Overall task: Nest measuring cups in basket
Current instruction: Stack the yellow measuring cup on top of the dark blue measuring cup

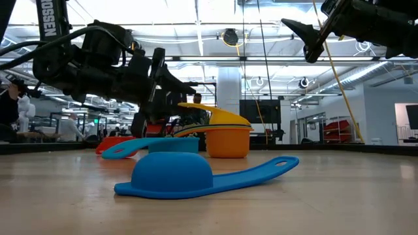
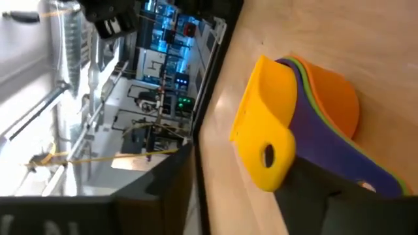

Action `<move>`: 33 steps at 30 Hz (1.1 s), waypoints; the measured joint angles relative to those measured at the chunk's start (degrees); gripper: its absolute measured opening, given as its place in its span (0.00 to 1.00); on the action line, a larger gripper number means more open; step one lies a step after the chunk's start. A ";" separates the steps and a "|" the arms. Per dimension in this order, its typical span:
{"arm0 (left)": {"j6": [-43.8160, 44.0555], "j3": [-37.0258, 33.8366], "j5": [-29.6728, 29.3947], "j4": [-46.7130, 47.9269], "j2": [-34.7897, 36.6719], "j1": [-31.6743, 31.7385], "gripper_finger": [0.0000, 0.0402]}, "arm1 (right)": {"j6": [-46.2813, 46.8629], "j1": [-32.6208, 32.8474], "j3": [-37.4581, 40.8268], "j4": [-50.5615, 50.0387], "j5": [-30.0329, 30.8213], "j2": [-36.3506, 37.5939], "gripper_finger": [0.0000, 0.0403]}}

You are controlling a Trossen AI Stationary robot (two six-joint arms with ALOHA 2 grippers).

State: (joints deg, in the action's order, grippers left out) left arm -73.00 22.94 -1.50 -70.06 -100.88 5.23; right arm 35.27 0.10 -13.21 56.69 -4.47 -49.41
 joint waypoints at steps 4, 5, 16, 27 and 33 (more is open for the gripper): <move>3.64 -0.02 0.02 0.00 0.02 -0.13 0.58 | 0.02 0.00 0.00 0.00 -0.02 0.00 0.77; 4.61 -0.02 0.02 0.02 0.02 -0.16 0.59 | 0.04 0.00 0.00 -0.01 -0.02 0.00 0.77; 12.35 -0.31 0.01 6.32 2.68 -1.14 0.55 | 0.20 0.00 -0.02 0.00 -0.07 0.00 0.77; 22.86 -0.33 -4.30 25.48 17.00 -2.73 0.53 | 0.11 0.00 -0.02 -0.02 -0.07 0.02 0.77; 26.25 -0.33 -5.03 31.92 21.65 -2.75 0.53 | 0.04 0.00 -0.02 -0.02 -0.25 0.02 0.77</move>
State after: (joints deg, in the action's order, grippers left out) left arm -46.75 22.61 -6.52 -38.14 -79.23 2.48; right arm 35.31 0.10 -13.23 56.66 -4.72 -49.39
